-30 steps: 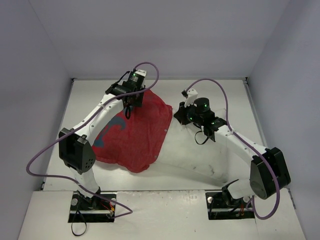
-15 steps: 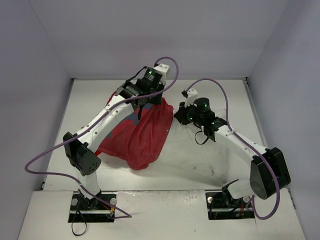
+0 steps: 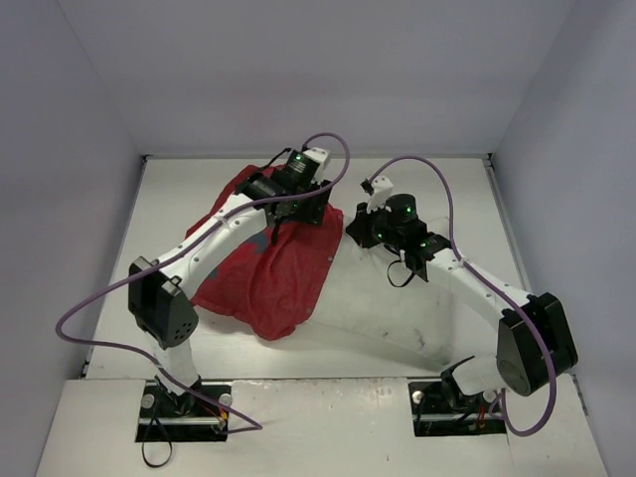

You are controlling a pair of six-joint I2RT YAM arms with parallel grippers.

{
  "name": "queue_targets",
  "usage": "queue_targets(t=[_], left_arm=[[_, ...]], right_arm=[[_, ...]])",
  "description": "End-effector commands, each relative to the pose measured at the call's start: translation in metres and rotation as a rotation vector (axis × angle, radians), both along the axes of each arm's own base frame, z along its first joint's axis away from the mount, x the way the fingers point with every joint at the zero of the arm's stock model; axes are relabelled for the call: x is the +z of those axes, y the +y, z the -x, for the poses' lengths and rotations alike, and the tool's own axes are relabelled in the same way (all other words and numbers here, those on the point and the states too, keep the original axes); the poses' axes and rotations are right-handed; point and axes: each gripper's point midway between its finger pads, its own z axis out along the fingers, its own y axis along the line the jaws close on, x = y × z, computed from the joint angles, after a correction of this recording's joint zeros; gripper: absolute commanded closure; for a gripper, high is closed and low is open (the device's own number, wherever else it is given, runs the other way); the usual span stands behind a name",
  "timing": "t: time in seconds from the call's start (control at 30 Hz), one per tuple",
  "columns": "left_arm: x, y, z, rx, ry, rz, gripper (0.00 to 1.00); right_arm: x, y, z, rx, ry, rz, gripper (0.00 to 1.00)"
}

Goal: Put the pillow into the pillowcase

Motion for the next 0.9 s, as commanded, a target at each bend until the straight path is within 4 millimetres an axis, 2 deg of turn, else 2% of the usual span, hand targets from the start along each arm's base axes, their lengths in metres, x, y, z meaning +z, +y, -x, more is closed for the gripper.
queue_targets(t=[0.0,0.03,0.07,0.13,0.23,0.27,0.33,0.37,0.47,0.6,0.7,0.77,0.83,0.87], left_arm=[[0.08,0.053,-0.005,0.086,-0.225,0.028,0.39],[0.095,0.063,0.004,0.091,-0.263,0.032,0.36],[0.099,0.07,0.008,0.09,-0.277,0.023,0.34],[0.095,0.085,0.022,0.084,-0.278,0.004,0.32],[0.082,0.098,0.038,0.077,-0.242,0.024,0.32],[0.061,0.103,0.043,0.081,-0.197,0.004,0.32],[0.047,0.104,0.053,0.066,-0.149,0.024,0.32],[0.032,0.107,0.057,0.066,-0.114,0.013,0.33],[0.011,0.105,0.064,0.037,-0.058,0.0,0.34],[-0.005,0.105,0.067,0.012,-0.018,-0.01,0.39],[-0.016,0.107,0.067,0.004,0.014,-0.02,0.47],[-0.018,0.102,0.071,-0.017,0.033,0.0,0.7],[-0.009,0.094,0.074,-0.033,0.028,0.034,0.94],[-0.003,0.091,0.075,-0.026,0.019,0.053,1.0]], right_arm=[[0.048,0.014,-0.004,0.047,-0.137,-0.081,1.0],[0.048,0.015,-0.004,0.052,-0.137,-0.082,1.0],[0.049,0.016,-0.004,0.058,-0.14,-0.081,1.0],[0.05,0.018,-0.003,0.075,-0.144,-0.081,1.0],[0.049,0.021,-0.001,0.1,-0.142,-0.079,1.0],[0.048,0.021,-0.001,0.105,-0.141,-0.079,1.0],[0.049,0.023,0.001,0.119,-0.143,-0.081,1.0],[0.051,0.023,0.001,0.123,-0.146,-0.082,1.0],[0.051,0.023,0.001,0.13,-0.149,-0.078,1.0],[0.051,0.025,0.003,0.142,-0.146,-0.084,1.0],[0.05,0.026,0.004,0.144,-0.142,-0.086,1.0],[0.05,0.025,0.005,0.144,-0.141,-0.085,1.0],[0.051,0.024,0.004,0.138,-0.145,-0.081,1.0],[0.051,0.024,0.004,0.136,-0.147,-0.081,1.0]])
